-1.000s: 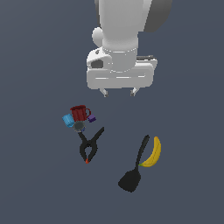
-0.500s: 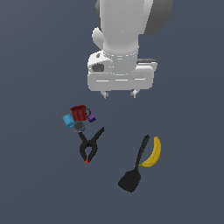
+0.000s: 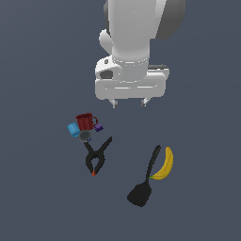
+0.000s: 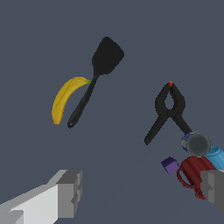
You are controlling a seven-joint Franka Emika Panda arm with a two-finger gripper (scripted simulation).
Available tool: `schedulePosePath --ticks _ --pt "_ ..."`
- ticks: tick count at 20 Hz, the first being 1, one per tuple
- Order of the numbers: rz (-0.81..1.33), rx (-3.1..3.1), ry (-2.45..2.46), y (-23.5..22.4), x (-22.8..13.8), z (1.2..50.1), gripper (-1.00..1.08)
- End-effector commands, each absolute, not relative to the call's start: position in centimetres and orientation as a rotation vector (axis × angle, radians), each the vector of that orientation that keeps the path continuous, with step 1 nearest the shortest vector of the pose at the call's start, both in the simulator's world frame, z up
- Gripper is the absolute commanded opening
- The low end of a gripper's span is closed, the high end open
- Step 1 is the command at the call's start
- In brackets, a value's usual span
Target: Pick up a designated object from a clutter of objects.
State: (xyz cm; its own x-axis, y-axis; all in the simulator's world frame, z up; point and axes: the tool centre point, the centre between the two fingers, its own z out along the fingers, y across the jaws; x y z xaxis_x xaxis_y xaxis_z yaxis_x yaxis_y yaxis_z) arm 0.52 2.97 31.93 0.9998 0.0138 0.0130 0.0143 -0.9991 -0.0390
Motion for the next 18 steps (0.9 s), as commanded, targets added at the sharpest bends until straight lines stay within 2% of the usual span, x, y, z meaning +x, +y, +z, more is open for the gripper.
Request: schedulePosePath --ticks 1,10,18 --pt "-0.018 -3.103 -0.007 3.2 0.8 31.7 1.0" --pt "-0.013 -3.108 0.119 4.9 2.7 29.5 1.0" --pt "-0.007 -3.104 0.316 7.9 5.5 25.7 1.0"
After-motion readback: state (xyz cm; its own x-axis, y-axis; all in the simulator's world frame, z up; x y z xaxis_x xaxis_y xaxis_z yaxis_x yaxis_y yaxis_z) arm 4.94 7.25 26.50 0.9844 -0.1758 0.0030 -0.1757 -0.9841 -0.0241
